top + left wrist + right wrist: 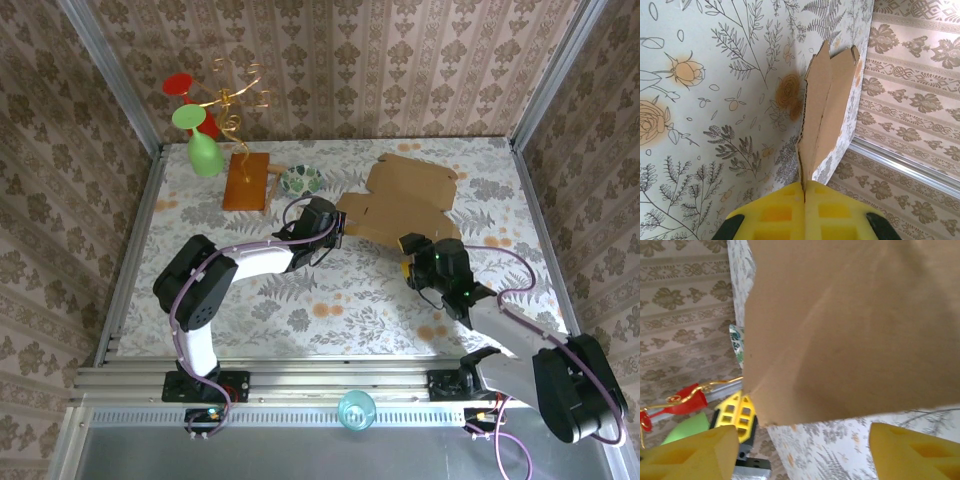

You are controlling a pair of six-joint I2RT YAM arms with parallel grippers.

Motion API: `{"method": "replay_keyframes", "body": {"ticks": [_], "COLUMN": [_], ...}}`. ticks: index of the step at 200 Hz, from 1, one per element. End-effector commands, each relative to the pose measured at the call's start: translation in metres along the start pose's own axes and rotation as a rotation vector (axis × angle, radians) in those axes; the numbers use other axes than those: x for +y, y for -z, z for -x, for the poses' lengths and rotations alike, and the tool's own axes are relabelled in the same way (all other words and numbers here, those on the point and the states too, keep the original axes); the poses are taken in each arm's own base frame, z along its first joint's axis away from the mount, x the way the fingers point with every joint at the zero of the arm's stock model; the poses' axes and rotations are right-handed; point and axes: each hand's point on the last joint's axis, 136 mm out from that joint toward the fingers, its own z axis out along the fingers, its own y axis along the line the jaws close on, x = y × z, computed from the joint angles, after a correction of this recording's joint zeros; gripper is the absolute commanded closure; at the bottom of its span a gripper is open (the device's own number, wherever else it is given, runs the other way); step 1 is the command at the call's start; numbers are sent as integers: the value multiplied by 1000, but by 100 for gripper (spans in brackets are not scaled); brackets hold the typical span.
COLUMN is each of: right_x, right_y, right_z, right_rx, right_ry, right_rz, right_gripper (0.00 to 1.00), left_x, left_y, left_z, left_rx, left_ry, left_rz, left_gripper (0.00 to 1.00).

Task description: Fold the paper box

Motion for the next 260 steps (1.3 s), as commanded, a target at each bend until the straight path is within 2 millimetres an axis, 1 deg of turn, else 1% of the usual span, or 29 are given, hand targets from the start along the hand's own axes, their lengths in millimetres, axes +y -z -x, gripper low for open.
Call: {"method": "replay_keyframes", "body": {"ticks": [1, 12, 33, 85, 99, 104, 113, 116, 118, 122, 133, 149, 152, 162, 164, 165, 171, 173, 174, 180, 193, 196, 198, 199, 204, 224, 241, 243, 260], "right_x": [21, 25, 34, 40, 43, 45, 50, 53, 54, 58, 73, 100, 112, 130, 140, 140, 158, 160, 165, 177, 205, 215, 215, 220, 230, 254, 268, 267, 279], "right_y": [-7, -10, -14, -21, -21, -20, -17, -16, -15, -12, -3, 10, 14, 22, 26, 26, 34, 35, 37, 43, 59, 65, 65, 68, 76, 107, 135, 138, 163], "right_z": [8, 11, 13, 22, 25, 26, 30, 32, 33, 35, 41, 50, 51, 53, 54, 54, 54, 54, 54, 54, 50, 48, 48, 47, 45, 33, 16, 14, -1], "right_rx": [-54, -68, -78, -122, -139, -142, -154, -159, -163, -170, -190, -208, -208, -208, -210, -210, -214, -214, -214, -217, -217, -214, -212, -213, -213, -213, -199, -200, -202], "right_ry": [-27, -36, -29, -50, -52, -50, -36, -31, -27, -17, 18, 88, 106, 162, 180, 180, 219, 224, 232, 251, 283, 290, 289, 290, 288, 228, 144, 134, 94], "right_rz": [69, 77, 80, 79, 75, 77, 75, 75, 73, 70, 76, 91, 105, 112, 121, 121, 132, 132, 137, 148, 167, 175, 172, 176, 183, 188, 184, 171, 168], "right_gripper": [40, 46, 54, 72, 84, 86, 96, 100, 100, 100, 100, 100, 100, 100, 100, 100, 100, 100, 100, 100, 100, 100, 100, 100, 100, 100, 100, 100, 100], "left_x": [-20, -20, -20, -22, -24, -25, -28, -30, -30, -32, -37, -47, -48, -53, -54, -55, -57, -56, -56, -58, -62, -63, -63, -63, -65, -70, -74, -75, -74], "left_y": [10, 12, 14, 19, 21, 22, 24, 25, 25, 27, 33, 49, 52, 64, 66, 68, 74, 76, 78, 85, 100, 103, 105, 106, 111, 133, 149, 151, 163], "left_z": [-10, -11, -12, -14, -14, -15, -15, -15, -14, -14, -10, 1, 5, 18, 21, 22, 31, 34, 35, 44, 64, 69, 72, 73, 79, 98, 109, 109, 117], "left_rx": [23, 25, 28, 42, 47, 53, 60, 63, 64, 70, 76, 63, 56, 33, 27, 24, 8, 2, 0, -19, -63, -73, -79, -82, -96, -153, -190, -193, -220], "left_ry": [20, 19, 21, 33, 30, 28, 21, 17, 13, 5, -31, -111, -129, -194, -207, -213, -249, -259, -265, -288, -331, -341, -348, -351, -369, -444, -499, -504, -530], "left_rz": [-27, -26, -28, -27, -30, -33, -44, -47, -47, -49, -52, -46, -41, -31, -28, -27, -16, -7, -5, 4, 12, 14, 15, 17, 20, 45, 71, 74, 95], "left_gripper": [100, 100, 100, 100, 100, 100, 100, 96, 94, 86, 73, 63, 62, 61, 61, 61, 61, 61, 61, 61, 61, 62, 62, 62, 63, 64, 66, 66, 67]}}
